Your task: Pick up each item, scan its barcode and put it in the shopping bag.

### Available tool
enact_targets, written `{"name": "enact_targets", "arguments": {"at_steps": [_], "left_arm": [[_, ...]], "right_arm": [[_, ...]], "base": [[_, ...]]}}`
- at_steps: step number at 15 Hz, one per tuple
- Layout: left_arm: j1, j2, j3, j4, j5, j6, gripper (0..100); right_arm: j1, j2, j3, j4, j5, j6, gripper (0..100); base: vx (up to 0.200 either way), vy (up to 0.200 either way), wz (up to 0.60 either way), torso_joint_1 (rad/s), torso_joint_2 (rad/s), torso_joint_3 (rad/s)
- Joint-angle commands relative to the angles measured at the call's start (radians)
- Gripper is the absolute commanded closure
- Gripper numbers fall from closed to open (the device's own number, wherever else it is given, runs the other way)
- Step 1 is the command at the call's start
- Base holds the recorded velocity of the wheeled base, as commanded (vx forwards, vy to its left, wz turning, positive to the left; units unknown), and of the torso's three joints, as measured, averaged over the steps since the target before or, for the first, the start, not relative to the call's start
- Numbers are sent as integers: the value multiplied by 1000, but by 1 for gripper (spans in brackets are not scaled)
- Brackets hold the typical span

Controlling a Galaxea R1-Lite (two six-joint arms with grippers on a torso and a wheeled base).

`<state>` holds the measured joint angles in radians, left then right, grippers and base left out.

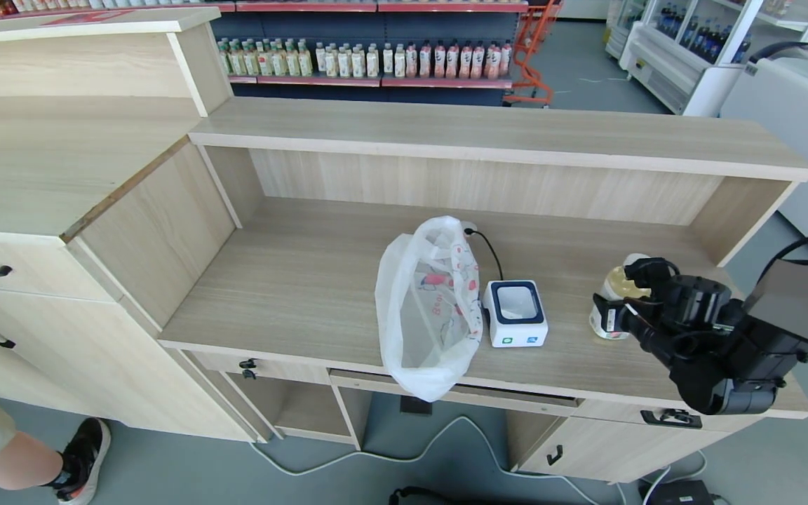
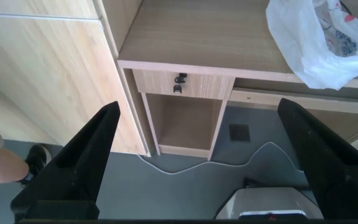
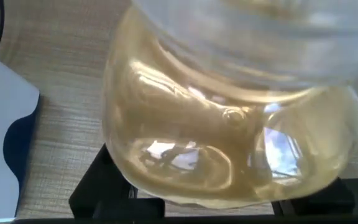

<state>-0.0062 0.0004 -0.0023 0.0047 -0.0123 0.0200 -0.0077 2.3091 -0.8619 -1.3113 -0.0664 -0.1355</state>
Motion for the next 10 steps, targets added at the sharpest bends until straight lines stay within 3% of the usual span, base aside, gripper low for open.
{"name": "enact_targets", "arguments": {"at_steps": [1, 3, 7, 8, 10], "left_arm": [[0, 0, -1, 0, 0, 0, 0], [0, 0, -1, 0, 0, 0, 0], [0, 0, -1, 0, 0, 0, 0], [0, 0, -1, 0, 0, 0, 0], [0, 0, -1, 0, 0, 0, 0]], "right_arm": [[-14, -258, 6, 181, 120, 28, 100], [-57, -462, -28, 442, 272, 74, 100], [-63, -827, -137, 951, 738, 297, 100], [-54, -898, -137, 1027, 870, 321, 100], [-6, -984, -109, 1083, 1011, 330, 100]], "base": [[0, 0, 0, 0, 0, 0], [0, 0, 0, 0, 0, 0], [0, 0, 0, 0, 0, 0], [0, 0, 0, 0, 0, 0], [0, 0, 0, 0, 0, 0]]}}
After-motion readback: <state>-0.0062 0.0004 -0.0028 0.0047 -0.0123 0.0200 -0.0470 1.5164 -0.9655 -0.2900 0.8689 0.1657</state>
